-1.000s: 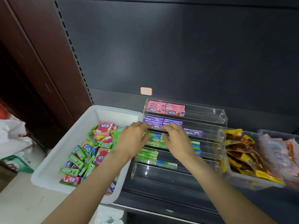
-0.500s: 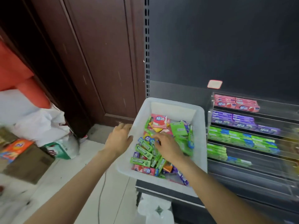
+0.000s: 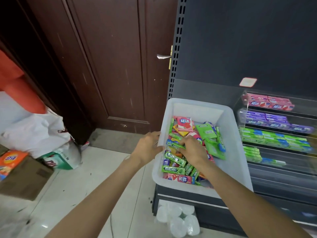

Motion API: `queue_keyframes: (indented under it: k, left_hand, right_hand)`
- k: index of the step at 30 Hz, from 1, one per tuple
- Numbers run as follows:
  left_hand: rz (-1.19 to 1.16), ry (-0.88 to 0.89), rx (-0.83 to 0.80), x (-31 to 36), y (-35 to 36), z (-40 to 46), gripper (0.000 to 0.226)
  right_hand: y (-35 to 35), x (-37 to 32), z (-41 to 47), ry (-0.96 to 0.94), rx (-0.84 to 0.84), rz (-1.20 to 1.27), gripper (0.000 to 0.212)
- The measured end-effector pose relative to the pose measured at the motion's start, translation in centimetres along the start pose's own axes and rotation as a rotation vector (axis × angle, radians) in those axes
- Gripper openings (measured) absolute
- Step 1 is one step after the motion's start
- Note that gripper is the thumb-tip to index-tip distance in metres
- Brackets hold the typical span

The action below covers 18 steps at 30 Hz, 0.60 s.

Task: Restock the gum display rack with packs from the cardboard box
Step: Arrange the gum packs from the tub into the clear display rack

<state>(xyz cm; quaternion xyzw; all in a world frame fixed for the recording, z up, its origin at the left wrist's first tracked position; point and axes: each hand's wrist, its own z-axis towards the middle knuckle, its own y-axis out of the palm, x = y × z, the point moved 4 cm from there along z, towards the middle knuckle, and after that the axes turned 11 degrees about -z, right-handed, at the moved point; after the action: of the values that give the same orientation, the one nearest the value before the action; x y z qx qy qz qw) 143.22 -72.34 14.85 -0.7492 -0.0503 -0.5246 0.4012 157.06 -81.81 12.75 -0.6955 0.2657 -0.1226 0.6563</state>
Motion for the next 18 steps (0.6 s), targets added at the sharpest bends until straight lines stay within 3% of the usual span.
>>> queue_keyframes:
  k: [8,12,18]
  left_hand:
    - [0.248,0.190,0.105,2.7,1.5,1.8,0.045]
    - [0.246,0.258,-0.157,3.6,4.5,2.5,0.040]
    - [0.601,0.223,-0.421,3.1,6.8,3.0,0.025]
  right_hand:
    - [-3.5,3.8,-0.9,0.225,0.095,0.376,0.023]
    - [-4.2,5.3,-1.5,0.260,0.124,0.418,0.024]
    - [-3.8,6.9,-2.5,0.297,0.118,0.434,0.022]
